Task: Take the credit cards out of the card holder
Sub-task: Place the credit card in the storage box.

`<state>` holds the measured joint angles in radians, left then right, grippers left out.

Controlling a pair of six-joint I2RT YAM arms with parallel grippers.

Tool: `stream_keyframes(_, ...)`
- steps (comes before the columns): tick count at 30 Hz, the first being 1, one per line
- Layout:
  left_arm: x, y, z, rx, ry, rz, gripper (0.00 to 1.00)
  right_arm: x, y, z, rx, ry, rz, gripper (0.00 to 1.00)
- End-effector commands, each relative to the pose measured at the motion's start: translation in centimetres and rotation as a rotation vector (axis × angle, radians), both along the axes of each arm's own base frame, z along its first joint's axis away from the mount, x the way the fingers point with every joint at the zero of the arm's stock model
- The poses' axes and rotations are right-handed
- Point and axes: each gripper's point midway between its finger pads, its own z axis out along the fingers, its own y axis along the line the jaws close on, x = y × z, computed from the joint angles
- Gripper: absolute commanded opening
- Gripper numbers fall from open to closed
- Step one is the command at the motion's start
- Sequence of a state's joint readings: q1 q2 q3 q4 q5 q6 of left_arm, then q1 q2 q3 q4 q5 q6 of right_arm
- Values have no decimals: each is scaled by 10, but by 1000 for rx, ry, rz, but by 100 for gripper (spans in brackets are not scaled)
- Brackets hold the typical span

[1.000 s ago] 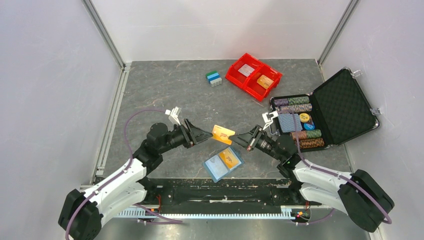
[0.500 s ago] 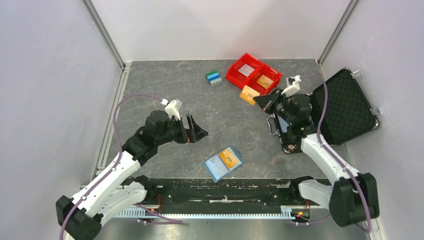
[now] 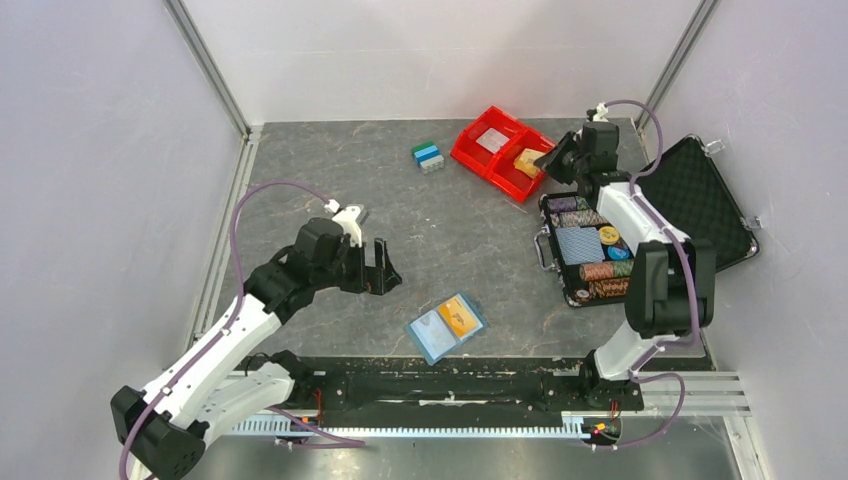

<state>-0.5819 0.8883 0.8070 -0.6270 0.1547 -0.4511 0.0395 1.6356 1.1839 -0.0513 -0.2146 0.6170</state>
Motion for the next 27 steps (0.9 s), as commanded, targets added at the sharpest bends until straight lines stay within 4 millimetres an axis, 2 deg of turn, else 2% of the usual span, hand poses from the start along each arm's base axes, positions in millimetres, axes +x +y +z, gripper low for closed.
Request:
stream_keyframes(1, 0, 4, 10, 9, -58, -19, 100, 34, -21, 3, -39, 22, -98, 0)
stream_keyframes(6, -1, 3, 12, -7, -68, -23, 100, 65, -30, -10, -26, 53, -140, 0)
stream_keyframes(11, -1, 4, 13, -4, -71, -19, 100, 86, -37, -26, -30, 80, -184, 0)
stream_keyframes(17, 0, 9, 15, 4, -90, -1, 100, 102, -35, -50, 3, 120, -207, 2)
stream_keyframes(27, 0, 10, 18, 0, -106, 3, 100, 116, -38, -70, 23, 139, -248, 5)
